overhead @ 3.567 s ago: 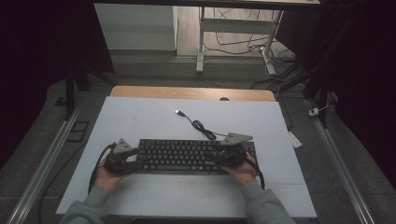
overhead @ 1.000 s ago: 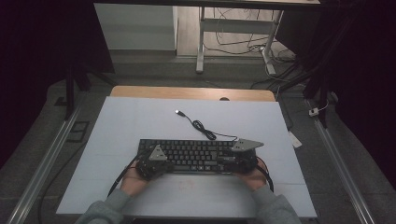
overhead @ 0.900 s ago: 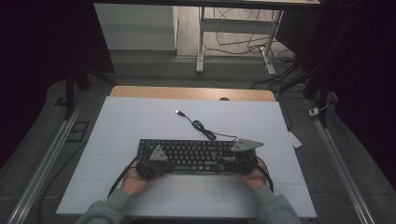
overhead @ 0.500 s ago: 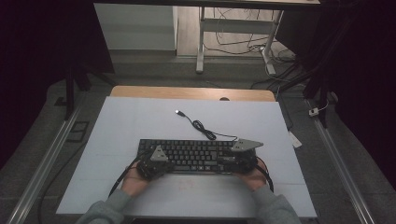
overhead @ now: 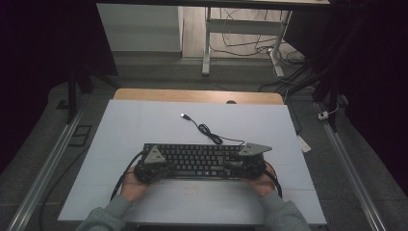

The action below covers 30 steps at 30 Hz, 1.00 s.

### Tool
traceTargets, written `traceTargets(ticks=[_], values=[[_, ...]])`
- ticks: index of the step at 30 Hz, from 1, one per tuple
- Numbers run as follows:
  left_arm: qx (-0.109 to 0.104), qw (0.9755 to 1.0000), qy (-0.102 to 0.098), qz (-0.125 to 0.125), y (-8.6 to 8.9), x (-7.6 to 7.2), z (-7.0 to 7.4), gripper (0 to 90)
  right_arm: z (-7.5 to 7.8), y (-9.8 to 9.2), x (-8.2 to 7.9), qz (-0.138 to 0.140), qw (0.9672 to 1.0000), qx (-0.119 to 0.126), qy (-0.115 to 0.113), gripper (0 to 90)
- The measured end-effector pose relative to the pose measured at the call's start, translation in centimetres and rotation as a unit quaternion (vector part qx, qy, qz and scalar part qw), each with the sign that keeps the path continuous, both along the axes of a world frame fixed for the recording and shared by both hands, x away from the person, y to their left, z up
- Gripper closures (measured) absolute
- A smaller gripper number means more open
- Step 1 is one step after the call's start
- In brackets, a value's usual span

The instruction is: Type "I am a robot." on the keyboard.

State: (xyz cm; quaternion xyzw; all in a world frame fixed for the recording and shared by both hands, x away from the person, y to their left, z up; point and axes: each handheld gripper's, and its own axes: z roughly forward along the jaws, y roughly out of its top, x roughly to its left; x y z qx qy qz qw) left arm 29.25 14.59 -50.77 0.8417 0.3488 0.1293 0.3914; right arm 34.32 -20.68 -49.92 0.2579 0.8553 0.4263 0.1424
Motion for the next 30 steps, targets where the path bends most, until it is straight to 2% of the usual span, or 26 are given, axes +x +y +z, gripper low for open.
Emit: traceTargets(ticks=[2, 5, 11, 15, 18, 21, 30], values=[[-0.008, 0.9999, 0.01, 0.009, 0.4, 0.1, 0.0, 70.7, 0.0, 0.0, 0.0, 0.0, 1.0, -0.001, -0.001, 52.0], [-0.009, 0.9995, 0.006, 0.03, 0.9, 0.1, 0.2, 55.2, 0.0, 0.0, 0.0, 0.001, 1.0, 0.002, 0.0, 51.8], [-0.014, 0.9986, 0.011, 0.05, 2.1, 0.2, 0.4, 39.3, 0.1, -0.1, 0.0, -0.001, 1.0, 0.006, -0.002, 51.7], [-0.022, 0.997, 0.016, 0.072, 3.2, 0.3, 0.5, 33.8, 0.2, -0.2, 0.0, -0.001, 1.0, 0.006, -0.003, 51.6], [-0.022, 0.9959, 0.024, 0.085, 4.0, 0.4, 0.4, 30.5, 0.2, -0.2, 0.0, -0.001, 1.0, 0.006, -0.003, 51.6], [-0.023, 0.9952, 0.023, 0.093, 4.6, 0.4, 0.4, 29.3, 0.1, -0.1, 0.0, 0.0, 1.0, 0.005, -0.003, 51.6], [-0.025, 0.9948, 0.019, 0.097, 5.4, 0.5, 0.5, 30.5, 0.1, 0.0, 0.0, 0.001, 1.0, 0.005, -0.002, 51.6]])
